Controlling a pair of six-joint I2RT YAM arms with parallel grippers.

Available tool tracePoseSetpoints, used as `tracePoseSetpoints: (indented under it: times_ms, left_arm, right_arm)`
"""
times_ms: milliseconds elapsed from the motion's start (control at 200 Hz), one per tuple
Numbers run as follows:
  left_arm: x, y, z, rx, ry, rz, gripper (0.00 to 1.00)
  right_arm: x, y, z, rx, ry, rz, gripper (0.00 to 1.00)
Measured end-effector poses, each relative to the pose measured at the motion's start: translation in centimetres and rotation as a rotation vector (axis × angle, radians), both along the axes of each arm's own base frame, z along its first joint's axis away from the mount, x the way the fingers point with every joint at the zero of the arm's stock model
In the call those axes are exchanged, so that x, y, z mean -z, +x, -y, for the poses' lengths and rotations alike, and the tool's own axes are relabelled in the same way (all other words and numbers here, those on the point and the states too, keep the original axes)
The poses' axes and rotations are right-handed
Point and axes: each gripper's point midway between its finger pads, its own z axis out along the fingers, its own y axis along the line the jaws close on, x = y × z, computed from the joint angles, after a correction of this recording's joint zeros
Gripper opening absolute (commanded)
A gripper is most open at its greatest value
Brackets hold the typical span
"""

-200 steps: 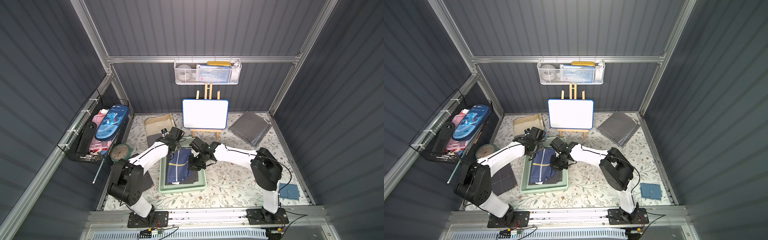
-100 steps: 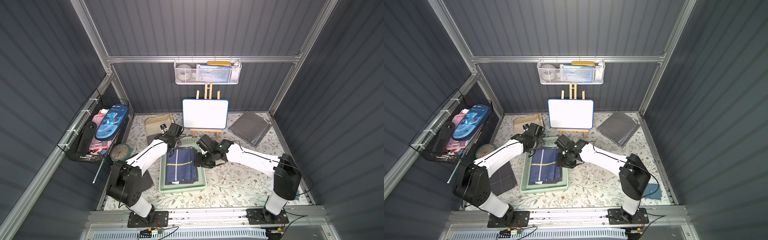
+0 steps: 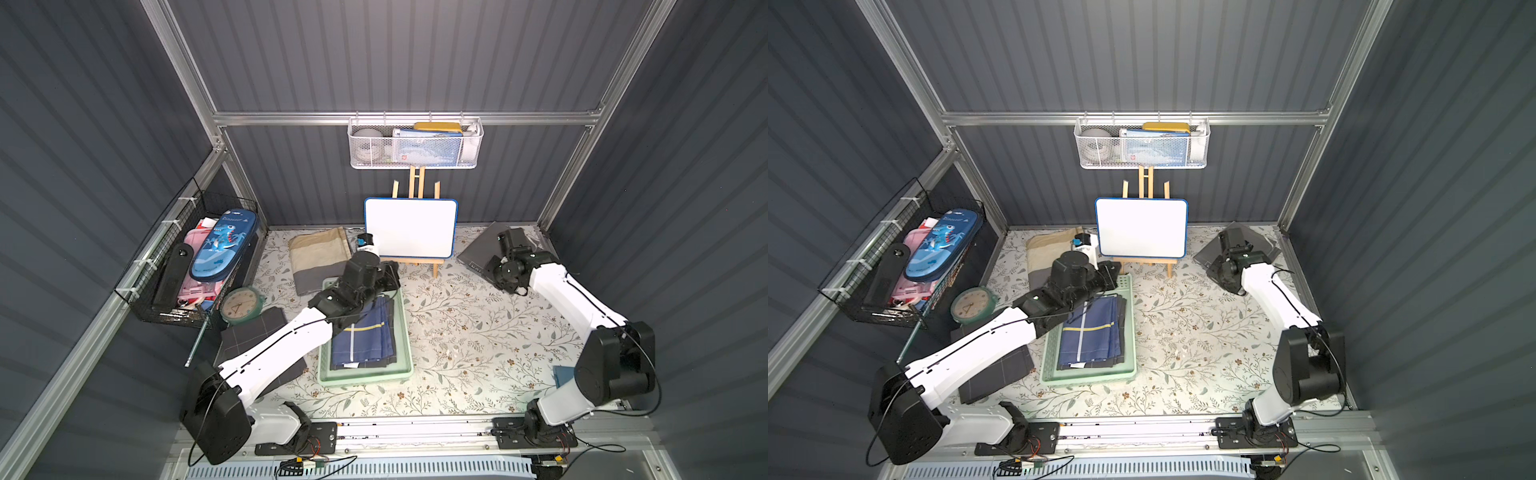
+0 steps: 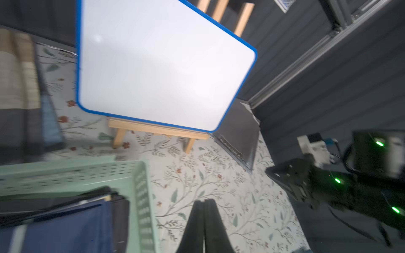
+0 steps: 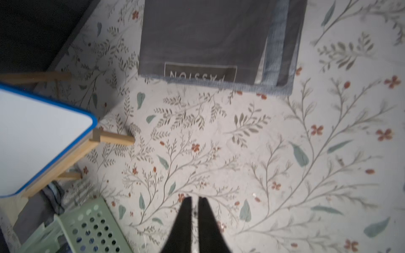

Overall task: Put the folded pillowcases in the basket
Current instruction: Move the pillowcase to the center of the board.

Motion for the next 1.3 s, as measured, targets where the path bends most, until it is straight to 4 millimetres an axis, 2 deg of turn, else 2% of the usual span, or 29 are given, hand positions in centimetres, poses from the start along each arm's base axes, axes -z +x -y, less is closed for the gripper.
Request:
tracePoseSetpoints:
  times_ms: [125, 215, 285, 410, 515, 570, 675, 835, 1156, 1246, 1296]
  left_arm:
    - [1.0, -0.7, 2.9, 0.059, -0.003, 0.011, 0.0]
    - [0.9, -0.7, 3.4, 0.069, -0.022, 0.029, 0.0]
    - [0.2, -0.7, 3.4, 0.069, -0.05, 0.057, 0.0]
    - [-1.5, -1.3, 3.0, 0.078, -0.102, 0.11, 0.0]
    - [-2.8, -1.3, 3.0, 0.083, -0.129, 0.149, 0.0]
    - [-3.0, -1.3, 3.1, 0.084, -0.129, 0.155, 0.0]
    - [-2.5, -1.1, 3.2, 0.086, -0.118, 0.154, 0.0]
    - [-1.7, -0.7, 3.7, 0.091, -0.094, 0.139, 0.0]
    - [-3.6, -1.3, 3.2, 0.097, -0.119, 0.168, 0.0]
    - [-3.9, -1.7, 3.0, 0.103, -0.126, 0.173, 0.0]
    - [-4.0, -1.9, 2.8, 0.106, -0.129, 0.174, 0.0]
  right_arm:
    - [1.6, 5.0, 3.8, 0.09, -0.002, -0.013, 0.0]
    - [3.5, 8.1, 6.3, 0.138, -0.006, -0.036, 0.0]
    - [5.5, 9.7, 7.9, 0.161, -0.007, -0.066, 0.0]
    - [9.4, 11.4, 9.2, 0.173, 0.01, -0.132, 0.0]
    - [12.5, 11.5, 8.9, 0.159, 0.037, -0.207, 0.0]
    - [12.6, 11.3, 8.5, 0.152, 0.042, -0.213, 0.0]
    - [12.7, 8.5, 7.0, 0.133, 0.079, -0.239, 0.0]
    - [13.0, 2.0, 4.3, 0.097, 0.162, -0.295, 0.0]
    - [13.1, -11.4, -0.5, -0.003, 0.272, -0.446, 0.0]
    - [12.8, -14.0, -1.2, -0.027, 0.269, -0.498, 0.0]
    - [12.1, -14.6, -1.5, -0.043, 0.262, -0.503, 0.0]
